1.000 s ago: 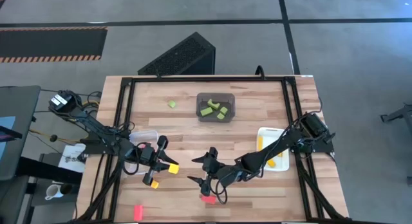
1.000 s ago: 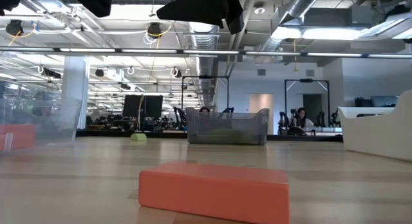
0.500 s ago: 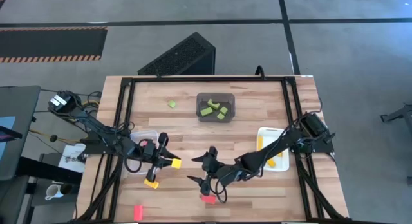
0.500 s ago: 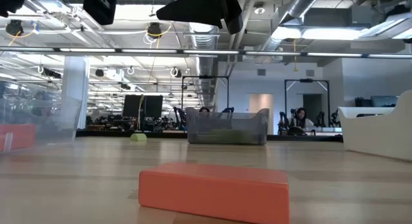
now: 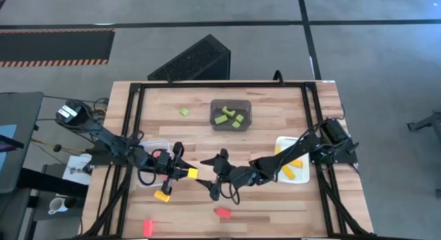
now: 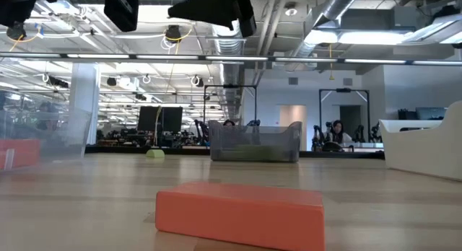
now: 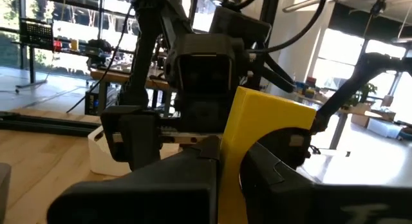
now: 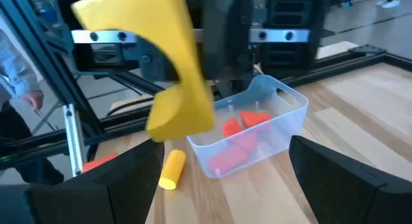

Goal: Sort & place blocks by color
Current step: Put the yellow block into the white bin

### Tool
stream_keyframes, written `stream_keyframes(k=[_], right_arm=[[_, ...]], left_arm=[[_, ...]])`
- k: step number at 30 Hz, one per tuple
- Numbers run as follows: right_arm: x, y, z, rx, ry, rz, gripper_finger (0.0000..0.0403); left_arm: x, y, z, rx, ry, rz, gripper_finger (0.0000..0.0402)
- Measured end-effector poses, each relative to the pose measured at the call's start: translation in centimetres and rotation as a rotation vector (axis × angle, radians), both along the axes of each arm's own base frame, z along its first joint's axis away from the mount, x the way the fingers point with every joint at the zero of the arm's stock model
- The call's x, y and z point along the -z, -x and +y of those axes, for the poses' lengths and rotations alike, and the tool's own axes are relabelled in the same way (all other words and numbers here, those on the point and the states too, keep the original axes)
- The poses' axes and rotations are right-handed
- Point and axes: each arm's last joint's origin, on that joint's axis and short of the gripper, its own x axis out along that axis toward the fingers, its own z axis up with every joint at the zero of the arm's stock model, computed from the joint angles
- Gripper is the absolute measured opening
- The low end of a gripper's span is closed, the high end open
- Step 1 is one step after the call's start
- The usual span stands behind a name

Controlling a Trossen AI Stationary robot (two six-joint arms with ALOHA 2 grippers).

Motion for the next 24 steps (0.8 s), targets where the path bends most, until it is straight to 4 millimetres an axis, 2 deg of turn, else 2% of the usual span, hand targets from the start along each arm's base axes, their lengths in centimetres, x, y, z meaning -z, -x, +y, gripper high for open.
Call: stream_keyframes(k=[14, 18, 24], right_arm=[[-0.3, -0.1, 0.1, -0.027, 0.016, -0.02, 0.0354], [-0.3, -0.1, 0.1, -0.028, 0.016, -0.021, 0.033], [-0.3, 0.0, 0.1, -0.033, 0.017, -0.021, 0.0267]], left_arm=[[0.3, -2.4, -0.6, 0.022, -0.003, 0.026, 0.0008], [0.3, -2.4, -0.6, 0.021, -0.002, 0.026, 0.0008], [0.4, -2.4, -0.5, 0.014, 0.001, 0.03, 0.0008]])
